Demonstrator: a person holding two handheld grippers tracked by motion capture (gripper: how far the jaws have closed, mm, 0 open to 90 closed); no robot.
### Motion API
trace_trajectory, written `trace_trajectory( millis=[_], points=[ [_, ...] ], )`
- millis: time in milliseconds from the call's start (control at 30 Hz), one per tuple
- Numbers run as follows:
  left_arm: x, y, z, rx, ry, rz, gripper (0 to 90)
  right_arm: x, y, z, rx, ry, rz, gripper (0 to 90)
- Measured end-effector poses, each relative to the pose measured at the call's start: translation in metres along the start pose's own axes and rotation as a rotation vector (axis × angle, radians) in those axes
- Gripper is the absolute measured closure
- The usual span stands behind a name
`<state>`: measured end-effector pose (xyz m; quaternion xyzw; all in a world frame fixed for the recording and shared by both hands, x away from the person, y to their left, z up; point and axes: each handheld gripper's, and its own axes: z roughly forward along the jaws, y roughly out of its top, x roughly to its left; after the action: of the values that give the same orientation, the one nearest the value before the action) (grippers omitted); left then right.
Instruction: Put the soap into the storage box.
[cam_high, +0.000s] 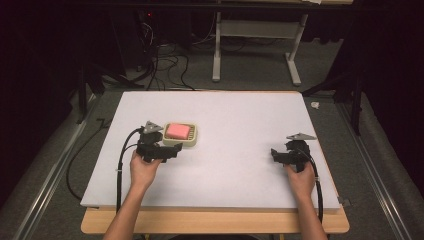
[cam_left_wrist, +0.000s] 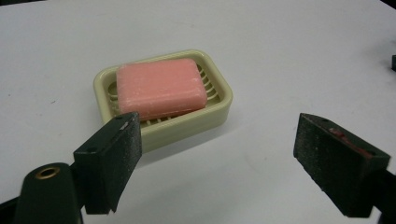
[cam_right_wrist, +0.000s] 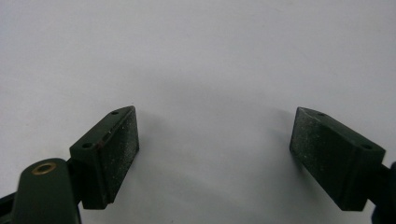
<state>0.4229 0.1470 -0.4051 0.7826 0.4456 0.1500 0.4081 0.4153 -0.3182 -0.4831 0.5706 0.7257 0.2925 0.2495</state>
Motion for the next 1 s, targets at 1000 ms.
trace_trajectory(
  millis=[1000],
  points=[
    [0.008,-0.017,-0.003,-0.009,0.017,-0.04,16.6,0.0,0.0,0.0,0.002,0.002,0.002,16.2]
  ],
)
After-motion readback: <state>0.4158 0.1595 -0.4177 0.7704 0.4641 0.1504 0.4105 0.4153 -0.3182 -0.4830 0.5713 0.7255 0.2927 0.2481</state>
